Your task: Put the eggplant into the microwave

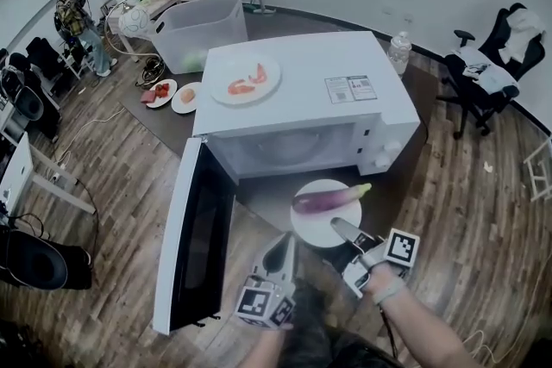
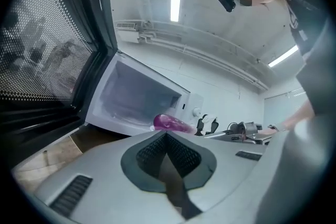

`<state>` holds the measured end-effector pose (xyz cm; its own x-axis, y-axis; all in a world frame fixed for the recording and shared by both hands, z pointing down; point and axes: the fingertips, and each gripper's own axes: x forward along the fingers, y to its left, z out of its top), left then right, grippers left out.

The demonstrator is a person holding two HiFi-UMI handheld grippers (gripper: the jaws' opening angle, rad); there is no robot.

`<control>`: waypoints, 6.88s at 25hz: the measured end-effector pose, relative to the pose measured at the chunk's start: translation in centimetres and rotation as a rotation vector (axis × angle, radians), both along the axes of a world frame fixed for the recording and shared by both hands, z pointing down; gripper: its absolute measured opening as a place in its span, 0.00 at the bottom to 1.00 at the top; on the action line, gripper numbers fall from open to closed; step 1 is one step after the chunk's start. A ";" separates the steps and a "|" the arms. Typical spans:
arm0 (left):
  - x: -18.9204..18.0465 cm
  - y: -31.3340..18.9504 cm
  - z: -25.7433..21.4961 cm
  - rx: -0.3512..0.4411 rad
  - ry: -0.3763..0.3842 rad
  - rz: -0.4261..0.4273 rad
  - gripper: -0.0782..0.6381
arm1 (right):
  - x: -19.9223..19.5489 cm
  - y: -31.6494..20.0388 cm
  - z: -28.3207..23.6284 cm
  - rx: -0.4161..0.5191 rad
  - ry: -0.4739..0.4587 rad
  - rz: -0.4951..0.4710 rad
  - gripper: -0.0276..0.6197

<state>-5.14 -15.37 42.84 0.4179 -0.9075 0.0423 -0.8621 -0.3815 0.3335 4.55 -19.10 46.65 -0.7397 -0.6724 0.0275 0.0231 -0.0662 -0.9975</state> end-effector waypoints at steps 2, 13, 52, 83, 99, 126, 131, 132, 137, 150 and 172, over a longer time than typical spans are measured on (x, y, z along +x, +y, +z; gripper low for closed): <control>-0.3 -0.4 0.7 -0.006 0.008 -0.008 0.11 | -0.4 -0.8 0.6 -0.003 0.002 -0.005 0.06; -2.4 -3.5 2.4 -0.007 0.006 -0.038 0.11 | -3.5 -4.8 1.1 0.037 -0.004 -0.037 0.06; 0.6 -9.9 1.3 0.020 -0.015 0.078 0.11 | -7.8 -13.2 0.9 0.048 0.009 -0.045 0.06; -1.2 -11.8 1.5 0.003 0.039 -0.019 0.11 | -7.0 -10.3 -1.3 0.268 0.175 -0.161 0.31; -1.5 -12.0 1.5 -0.006 -0.034 -0.071 0.11 | -5.8 -8.4 -1.6 0.885 1.202 -0.153 0.05; -2.6 -14.2 1.8 -0.010 -0.037 -0.059 0.11 | -9.0 -11.8 -1.1 0.891 1.229 -0.147 0.05; -2.8 -14.8 1.7 -0.016 -0.030 -0.058 0.11 | -9.4 -12.2 -1.0 0.893 1.245 -0.142 0.05; -2.9 -14.9 1.8 -0.016 -0.033 -0.058 0.11 | -9.5 -12.3 -1.0 0.892 1.250 -0.140 0.05; -3.0 -15.4 1.8 -0.019 -0.045 -0.063 0.11 | -9.6 -12.8 -1.0 0.882 1.253 -0.129 0.05; -2.9 -16.5 2.3 -0.070 -0.085 -0.039 0.11 | -9.6 -13.7 -0.8 0.884 1.275 -0.133 0.05; -2.4 -16.6 2.5 -0.085 -0.069 0.005 0.11 | -9.9 -13.5 -1.6 0.888 1.229 -0.109 0.05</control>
